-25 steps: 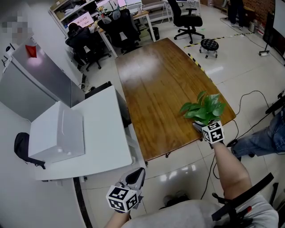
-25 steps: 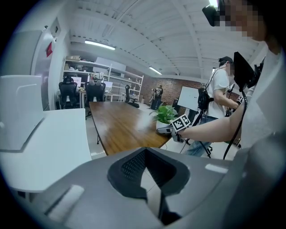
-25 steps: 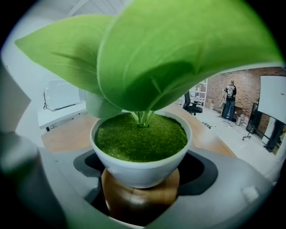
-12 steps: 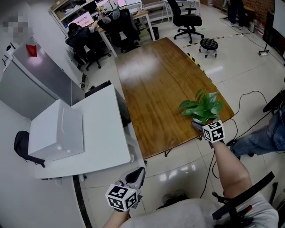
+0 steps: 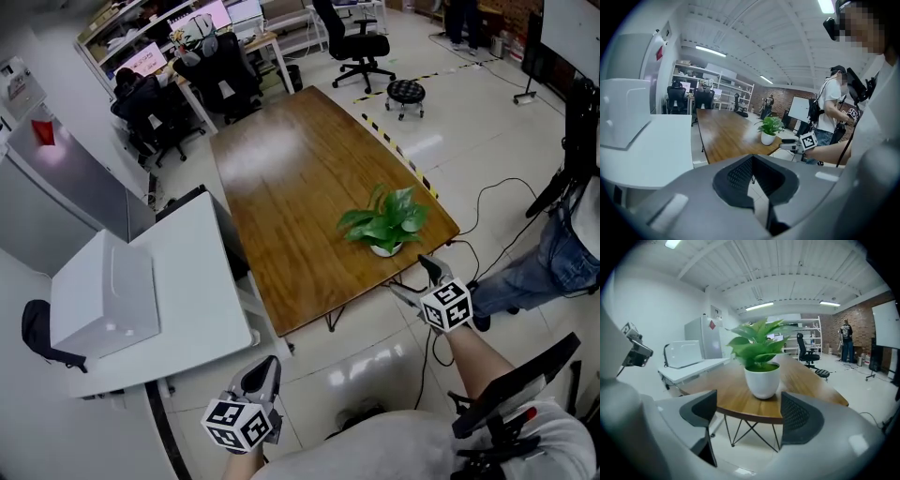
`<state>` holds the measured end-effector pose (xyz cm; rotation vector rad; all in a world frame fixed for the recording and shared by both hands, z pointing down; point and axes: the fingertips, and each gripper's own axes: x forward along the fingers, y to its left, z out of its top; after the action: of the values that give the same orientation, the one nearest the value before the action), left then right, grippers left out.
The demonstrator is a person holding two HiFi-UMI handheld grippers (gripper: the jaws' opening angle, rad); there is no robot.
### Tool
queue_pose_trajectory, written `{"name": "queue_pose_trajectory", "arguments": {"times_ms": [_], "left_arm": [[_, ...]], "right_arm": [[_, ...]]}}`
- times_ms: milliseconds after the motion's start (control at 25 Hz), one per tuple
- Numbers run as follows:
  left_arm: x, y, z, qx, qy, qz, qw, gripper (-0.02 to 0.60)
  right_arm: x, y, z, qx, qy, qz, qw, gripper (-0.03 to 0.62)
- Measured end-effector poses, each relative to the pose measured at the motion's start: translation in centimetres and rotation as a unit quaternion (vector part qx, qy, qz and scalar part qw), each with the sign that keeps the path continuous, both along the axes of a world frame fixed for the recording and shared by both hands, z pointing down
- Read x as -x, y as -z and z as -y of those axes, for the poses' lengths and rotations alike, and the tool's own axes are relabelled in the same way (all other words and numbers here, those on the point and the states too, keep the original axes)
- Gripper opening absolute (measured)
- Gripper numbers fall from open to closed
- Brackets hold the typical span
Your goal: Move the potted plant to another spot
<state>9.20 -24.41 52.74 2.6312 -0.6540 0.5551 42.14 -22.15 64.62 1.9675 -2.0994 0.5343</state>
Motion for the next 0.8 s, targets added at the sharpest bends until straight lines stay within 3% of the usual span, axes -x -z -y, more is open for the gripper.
{"name": "queue_pose_trajectory", "arguments": {"times_ms": [120,280,400,600,800], "left_arm": [[0.0,0.1,-1.3,0.003,-0.001,-0.001,1.0000,-0.003],[-0.9,-0.2,-2.9,0.004,-0.013,-0.010,0.9999,-0.003],[-1.9,-0.1,-4.2,0.000,-0.030,-0.019,0.9994,-0.003],[-1.9,1.4,-8.4,-0.015,-0.062,-0.040,0.9972,-0.003],[3.4,2.7,-14.5,-0.024,-0.080,-0.052,0.9952,-0.003]], "right_arm": [[3.4,3.0,-4.6,-0.029,0.016,0.043,0.999,0.311],[7.7,7.5,-8.4,-0.062,0.042,0.069,0.995,0.085],[11.4,10.4,-10.0,-0.079,0.081,0.092,0.989,0.006],[17.5,13.6,-13.3,-0.090,0.133,0.123,0.979,0.005],[25.5,15.3,-18.9,-0.082,0.171,0.133,0.973,0.005]]}}
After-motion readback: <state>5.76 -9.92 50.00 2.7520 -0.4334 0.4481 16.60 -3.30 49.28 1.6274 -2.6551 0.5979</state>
